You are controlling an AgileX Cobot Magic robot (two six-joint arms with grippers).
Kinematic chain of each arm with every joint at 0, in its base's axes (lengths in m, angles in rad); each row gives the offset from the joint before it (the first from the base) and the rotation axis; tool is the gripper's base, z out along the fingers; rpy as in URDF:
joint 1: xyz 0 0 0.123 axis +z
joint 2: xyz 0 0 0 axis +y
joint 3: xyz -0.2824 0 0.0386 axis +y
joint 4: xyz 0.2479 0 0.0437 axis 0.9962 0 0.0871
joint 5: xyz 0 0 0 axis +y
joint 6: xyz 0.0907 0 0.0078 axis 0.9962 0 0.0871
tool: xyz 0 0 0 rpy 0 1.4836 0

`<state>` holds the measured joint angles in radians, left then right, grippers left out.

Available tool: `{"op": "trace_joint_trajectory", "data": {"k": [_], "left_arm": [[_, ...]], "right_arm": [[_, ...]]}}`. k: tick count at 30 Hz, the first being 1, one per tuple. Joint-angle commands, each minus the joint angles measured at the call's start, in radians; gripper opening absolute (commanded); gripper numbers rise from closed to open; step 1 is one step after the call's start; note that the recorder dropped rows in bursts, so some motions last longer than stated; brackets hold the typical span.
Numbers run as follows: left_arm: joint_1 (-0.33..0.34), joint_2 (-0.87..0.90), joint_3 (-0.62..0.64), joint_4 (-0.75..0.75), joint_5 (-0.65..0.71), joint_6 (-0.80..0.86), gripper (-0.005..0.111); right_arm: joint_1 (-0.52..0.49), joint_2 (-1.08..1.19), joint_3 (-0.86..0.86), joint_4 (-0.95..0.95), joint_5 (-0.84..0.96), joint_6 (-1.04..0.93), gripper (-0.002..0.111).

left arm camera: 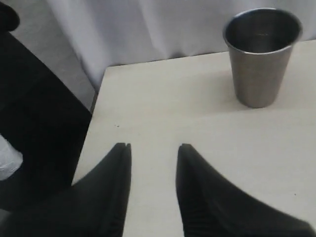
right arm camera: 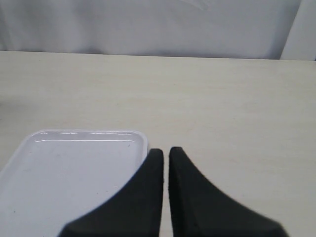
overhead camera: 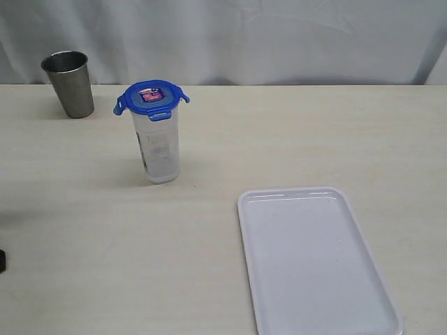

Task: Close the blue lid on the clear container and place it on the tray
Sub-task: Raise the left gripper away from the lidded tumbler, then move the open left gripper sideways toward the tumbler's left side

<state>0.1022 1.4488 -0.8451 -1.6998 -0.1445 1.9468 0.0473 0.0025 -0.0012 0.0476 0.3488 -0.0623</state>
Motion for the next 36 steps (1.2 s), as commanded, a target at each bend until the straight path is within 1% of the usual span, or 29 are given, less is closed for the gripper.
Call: {"op": "trace_joint_trajectory", "data": {"k": [1,2,3,4,6,7,8,10,12,14,15,17,19,21,23,24,25,26,27,28,29,30,31,32,33,34,36], "left_arm": [[-0.011,-0.001,-0.026,0.408,-0.076,-0.41,0.036],[-0.027,-0.001,-0.026,0.587,-0.154,-0.59,0.036],[-0.045,-0.001,-0.011,0.737,-0.261,-0.762,0.036],[-0.06,-0.001,0.015,0.839,-0.373,-0.883,0.036],[-0.102,-0.001,0.077,1.05,-0.567,-1.177,0.036],[-0.114,-0.001,0.103,1.151,-0.62,-1.296,0.036],[-0.115,-0.001,0.133,1.298,-0.653,-1.432,0.036],[-0.111,-0.001,0.157,1.603,-0.619,-1.672,0.036],[-0.103,-0.001,0.159,1.863,-0.501,-1.883,0.036],[-0.097,-0.001,0.167,2.064,-0.424,-2.063,0.036],[-0.091,-0.001,0.182,2.14,-0.424,-2.126,0.036],[-0.07,-0.001,0.228,2.204,-0.482,-2.192,0.036],[-0.03,-0.001,0.305,2.223,-0.604,-2.237,0.036],[0.011,0.002,0.385,2.258,-0.718,-2.246,0.036],[0.046,0.026,0.453,2.348,-0.833,-2.263,0.036],[0.048,0.04,0.453,2.383,-0.846,-2.292,0.036],[0.048,0.079,0.437,2.472,-0.828,-2.303,0.036],[0.048,0.106,0.429,2.499,-0.801,-2.306,0.036],[0.048,0.181,0.414,2.485,-0.788,-2.3,0.036],[0.048,0.221,0.405,2.481,-0.805,-2.295,0.036],[0.048,0.29,0.39,2.504,-0.881,-2.293,0.036],[0.048,0.348,0.374,2.544,-0.99,-2.264,0.036],[0.048,0.39,0.359,2.574,-1.031,-2.226,0.037],[0.048,0.452,0.336,2.59,-1.055,-2.18,0.044],[0.048,0.492,0.318,2.59,-1.077,-2.154,0.054],[0.048,0.545,0.287,2.594,-1.077,-2.119,0.07],[0.036,0.613,0.228,2.599,-1.077,-2.112,0.089]], "right_arm": [[0.002,-0.002,0.001,-0.005,-0.007,-0.001,0.005],[0.002,-0.002,0.001,-0.005,-0.007,-0.001,0.005],[0.002,-0.002,0.001,-0.005,-0.007,-0.001,0.005],[0.002,-0.002,0.001,-0.005,-0.007,-0.001,0.005],[0.002,-0.002,0.001,-0.005,-0.007,-0.001,0.005],[0.002,-0.002,0.001,-0.005,-0.007,-0.001,0.005],[0.002,-0.002,0.001,-0.005,-0.007,-0.001,0.005],[0.002,-0.002,0.001,-0.005,-0.007,-0.001,0.005],[0.002,-0.002,0.001,-0.005,-0.007,-0.001,0.005],[0.002,-0.002,0.001,-0.005,-0.007,-0.001,0.005],[0.002,-0.002,0.001,-0.005,-0.007,-0.001,0.005],[0.002,-0.002,0.001,-0.005,-0.007,-0.001,0.005],[0.002,-0.002,0.001,-0.005,-0.007,-0.001,0.005],[0.002,-0.002,0.001,-0.005,-0.007,-0.001,0.005],[0.002,-0.002,0.001,-0.005,-0.007,-0.001,0.005],[0.002,-0.002,0.001,-0.005,-0.007,-0.001,0.005],[0.002,-0.002,0.001,-0.005,-0.007,-0.001,0.005],[0.002,-0.002,0.001,-0.005,-0.007,-0.001,0.005],[0.002,-0.002,0.001,-0.005,-0.007,-0.001,0.005],[0.002,-0.002,0.001,-0.005,-0.007,-0.001,0.005],[0.002,-0.002,0.001,-0.005,-0.007,-0.001,0.005],[0.002,-0.002,0.001,-0.005,-0.007,-0.001,0.005],[0.002,-0.002,0.001,-0.005,-0.007,-0.001,0.005],[0.002,-0.002,0.001,-0.005,-0.007,-0.001,0.005],[0.002,-0.002,0.001,-0.005,-0.007,-0.001,0.005],[0.002,-0.002,0.001,-0.005,-0.007,-0.001,0.005],[0.002,-0.002,0.001,-0.005,-0.007,-0.001,0.005]]}}
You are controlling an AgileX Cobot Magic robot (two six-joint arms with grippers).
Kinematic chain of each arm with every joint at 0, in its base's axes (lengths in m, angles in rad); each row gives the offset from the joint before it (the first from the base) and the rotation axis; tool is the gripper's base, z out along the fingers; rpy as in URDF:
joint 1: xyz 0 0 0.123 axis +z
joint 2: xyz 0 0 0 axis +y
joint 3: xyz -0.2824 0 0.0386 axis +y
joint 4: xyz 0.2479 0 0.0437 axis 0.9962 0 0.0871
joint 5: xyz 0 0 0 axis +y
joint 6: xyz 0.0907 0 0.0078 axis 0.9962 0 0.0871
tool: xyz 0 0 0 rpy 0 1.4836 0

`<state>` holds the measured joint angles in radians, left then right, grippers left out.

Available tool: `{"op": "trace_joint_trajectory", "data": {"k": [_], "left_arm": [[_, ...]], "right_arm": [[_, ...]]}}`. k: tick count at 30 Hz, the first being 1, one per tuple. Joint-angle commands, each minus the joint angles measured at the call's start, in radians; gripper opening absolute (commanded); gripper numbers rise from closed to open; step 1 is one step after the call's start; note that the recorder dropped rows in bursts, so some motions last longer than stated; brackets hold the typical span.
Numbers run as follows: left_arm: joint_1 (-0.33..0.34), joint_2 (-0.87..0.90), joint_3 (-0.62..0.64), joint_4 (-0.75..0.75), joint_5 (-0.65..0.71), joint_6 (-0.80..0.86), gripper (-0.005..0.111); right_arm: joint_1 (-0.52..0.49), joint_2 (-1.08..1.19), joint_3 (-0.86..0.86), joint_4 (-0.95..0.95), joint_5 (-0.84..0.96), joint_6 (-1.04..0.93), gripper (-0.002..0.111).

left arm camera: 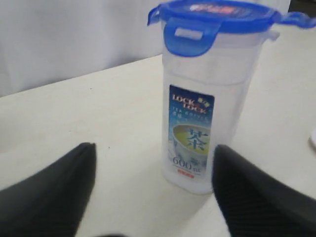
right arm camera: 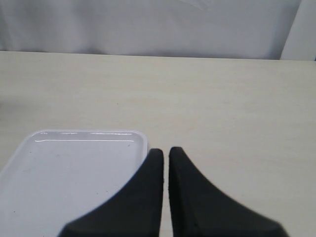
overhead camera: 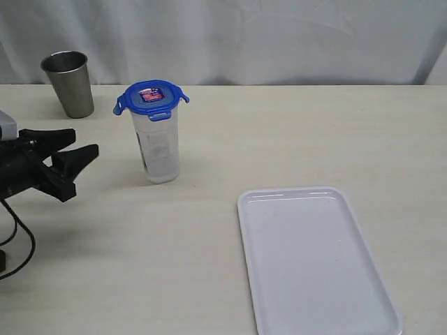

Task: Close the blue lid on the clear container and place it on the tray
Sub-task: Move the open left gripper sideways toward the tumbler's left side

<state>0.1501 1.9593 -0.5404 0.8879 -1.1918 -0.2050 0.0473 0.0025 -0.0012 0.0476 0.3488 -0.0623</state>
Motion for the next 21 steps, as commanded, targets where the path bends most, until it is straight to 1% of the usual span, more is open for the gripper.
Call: {"op": "trace_joint_trajectory", "data": {"k": [1,4,10,12,15,18,21], "left_arm": [[-0.025,0.123,-0.103,0.02,-0.029,0.049,0.09],[-0.075,0.169,-0.165,0.027,-0.029,0.049,0.09],[-0.146,0.192,-0.247,0.04,-0.011,0.043,0.09],[-0.156,0.196,-0.272,0.039,0.015,0.028,0.09],[-0.156,0.204,-0.301,0.066,0.035,-0.051,0.09],[-0.162,0.232,-0.332,0.117,0.029,-0.057,0.09],[-0.176,0.272,-0.369,0.121,0.043,-0.057,0.09]], "right_arm": [[0.002,-0.002,0.001,-0.005,-0.007,-0.001,0.005],[0.002,-0.002,0.001,-0.005,-0.007,-0.001,0.005],[0.002,-0.002,0.001,-0.005,-0.007,-0.001,0.005],[0.002,-0.002,0.001,-0.005,-0.007,-0.001,0.005],[0.002,-0.002,0.001,-0.005,-0.007,-0.001,0.005],[0.002,-0.002,0.001,-0.005,-0.007,-0.001,0.005],[0.002,-0.002,0.001,-0.005,-0.007,-0.001,0.005]]}}
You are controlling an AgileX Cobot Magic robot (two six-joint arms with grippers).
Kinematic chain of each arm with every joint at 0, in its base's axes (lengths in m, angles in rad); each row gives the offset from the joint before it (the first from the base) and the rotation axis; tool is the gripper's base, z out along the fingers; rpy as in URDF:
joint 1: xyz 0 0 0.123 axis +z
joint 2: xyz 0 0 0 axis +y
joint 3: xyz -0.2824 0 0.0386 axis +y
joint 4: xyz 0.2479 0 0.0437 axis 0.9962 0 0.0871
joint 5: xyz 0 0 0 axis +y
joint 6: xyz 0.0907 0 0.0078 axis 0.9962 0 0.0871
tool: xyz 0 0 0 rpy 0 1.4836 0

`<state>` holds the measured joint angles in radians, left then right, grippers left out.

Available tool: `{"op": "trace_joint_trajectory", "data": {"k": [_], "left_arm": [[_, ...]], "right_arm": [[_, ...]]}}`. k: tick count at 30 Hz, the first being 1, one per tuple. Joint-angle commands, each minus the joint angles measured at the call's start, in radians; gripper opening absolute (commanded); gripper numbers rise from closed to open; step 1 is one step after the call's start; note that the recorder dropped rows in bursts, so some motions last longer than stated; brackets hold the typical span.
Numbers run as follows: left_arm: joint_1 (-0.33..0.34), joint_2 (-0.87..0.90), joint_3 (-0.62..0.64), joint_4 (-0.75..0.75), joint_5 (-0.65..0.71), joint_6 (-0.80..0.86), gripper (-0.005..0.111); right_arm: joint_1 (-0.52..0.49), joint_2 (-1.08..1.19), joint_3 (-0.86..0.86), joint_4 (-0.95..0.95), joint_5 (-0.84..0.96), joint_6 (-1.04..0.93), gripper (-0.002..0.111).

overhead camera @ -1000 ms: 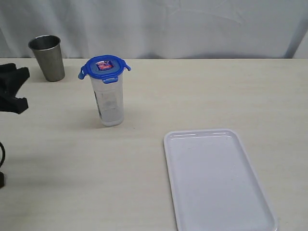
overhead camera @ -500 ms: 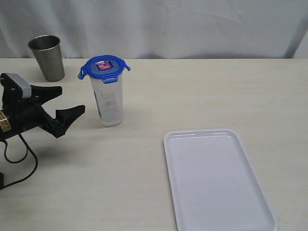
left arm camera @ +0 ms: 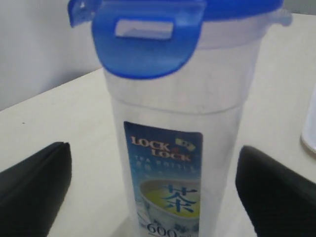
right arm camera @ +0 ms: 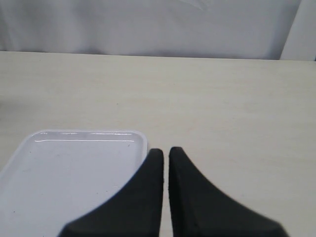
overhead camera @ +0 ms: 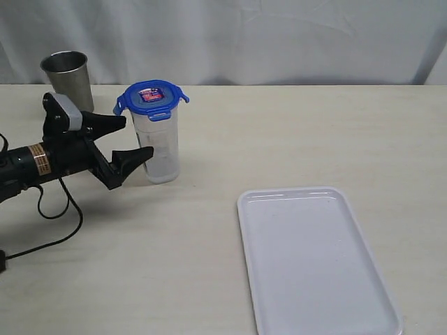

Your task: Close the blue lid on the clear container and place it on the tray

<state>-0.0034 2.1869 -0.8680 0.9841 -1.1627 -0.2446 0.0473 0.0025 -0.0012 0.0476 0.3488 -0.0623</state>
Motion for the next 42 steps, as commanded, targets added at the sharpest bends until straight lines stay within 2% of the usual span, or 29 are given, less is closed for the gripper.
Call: {"op": "trace_joint_trajectory", "data": {"k": [1,5,19,35,42], "left_arm": [[-0.027,0.056,-0.052,0.025,0.01,-0.018,0.09],[-0.039,0.078,-0.095,0.035,-0.019,-0.022,0.09],[-0.112,0.172,-0.206,0.015,0.012,-0.016,0.09],[-0.114,0.188,-0.217,0.021,-0.001,-0.013,0.09],[-0.114,0.188,-0.217,0.023,0.033,-0.013,0.09]], "right_arm": [[0.002,-0.002,0.001,-0.005,-0.007,-0.001,0.005],[0.002,-0.002,0.001,-0.005,-0.007,-0.001,0.005],[0.002,-0.002,0.001,-0.005,-0.007,-0.001,0.005],[0.002,-0.002,0.001,-0.005,-0.007,-0.001,0.005],[0.002,-0.002,0.001,-0.005,-0.007,-0.001,0.005]]}}
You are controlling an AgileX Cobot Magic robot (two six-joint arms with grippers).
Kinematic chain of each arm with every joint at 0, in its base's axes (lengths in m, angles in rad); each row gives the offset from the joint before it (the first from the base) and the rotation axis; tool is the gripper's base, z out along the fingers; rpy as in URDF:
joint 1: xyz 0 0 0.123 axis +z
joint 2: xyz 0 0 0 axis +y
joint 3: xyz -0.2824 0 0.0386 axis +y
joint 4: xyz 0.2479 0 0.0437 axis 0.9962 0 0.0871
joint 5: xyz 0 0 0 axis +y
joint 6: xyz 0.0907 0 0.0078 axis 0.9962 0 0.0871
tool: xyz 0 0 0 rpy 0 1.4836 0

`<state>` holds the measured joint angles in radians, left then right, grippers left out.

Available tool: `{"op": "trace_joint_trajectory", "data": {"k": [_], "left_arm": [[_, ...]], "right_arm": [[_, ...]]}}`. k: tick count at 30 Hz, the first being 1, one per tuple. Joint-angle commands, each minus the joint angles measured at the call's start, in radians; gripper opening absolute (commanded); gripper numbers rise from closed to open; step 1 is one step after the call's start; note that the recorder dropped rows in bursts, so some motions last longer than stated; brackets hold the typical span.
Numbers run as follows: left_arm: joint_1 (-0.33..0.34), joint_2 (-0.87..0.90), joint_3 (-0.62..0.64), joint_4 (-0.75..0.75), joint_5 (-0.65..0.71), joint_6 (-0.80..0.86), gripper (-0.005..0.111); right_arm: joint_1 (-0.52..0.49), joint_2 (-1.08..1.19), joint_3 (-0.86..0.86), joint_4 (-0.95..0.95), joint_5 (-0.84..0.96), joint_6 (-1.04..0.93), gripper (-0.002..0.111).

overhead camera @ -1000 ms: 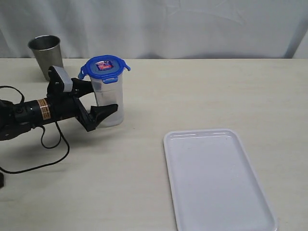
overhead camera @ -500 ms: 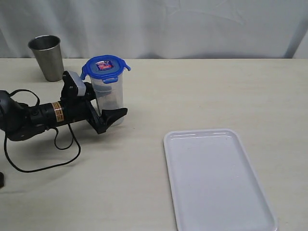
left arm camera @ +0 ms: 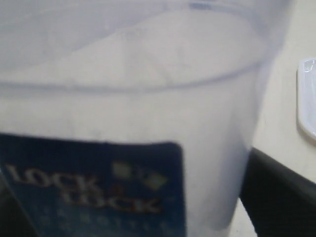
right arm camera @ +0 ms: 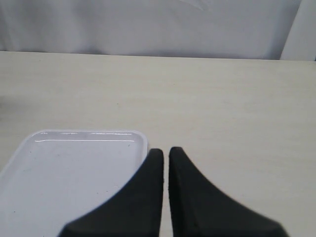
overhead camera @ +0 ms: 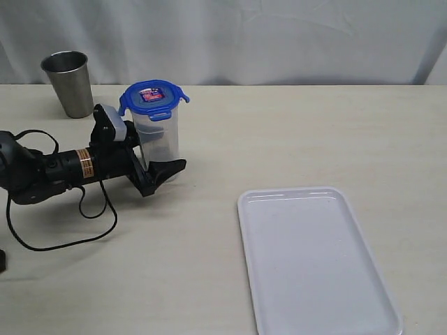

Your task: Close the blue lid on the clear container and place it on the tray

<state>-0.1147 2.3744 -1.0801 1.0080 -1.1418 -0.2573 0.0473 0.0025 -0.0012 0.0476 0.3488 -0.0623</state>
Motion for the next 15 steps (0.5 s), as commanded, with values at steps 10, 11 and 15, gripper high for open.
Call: {"op": "trace_joint_trajectory", "data": {"k": [10,11,15], "left_arm": [[-0.003,0.001,-0.005,0.002,0.006,-0.001,0.022],[-0.003,0.001,-0.005,0.002,0.006,-0.004,0.012],[0.0,0.001,-0.005,-0.023,-0.002,-0.122,0.0]], "right_arm": [[0.002,-0.002,0.001,-0.005,-0.007,-0.001,0.005],[0.002,-0.002,0.001,-0.005,-0.007,-0.001,0.005],[0.002,-0.002,0.001,-0.005,-0.007,-0.001,0.005]]}}
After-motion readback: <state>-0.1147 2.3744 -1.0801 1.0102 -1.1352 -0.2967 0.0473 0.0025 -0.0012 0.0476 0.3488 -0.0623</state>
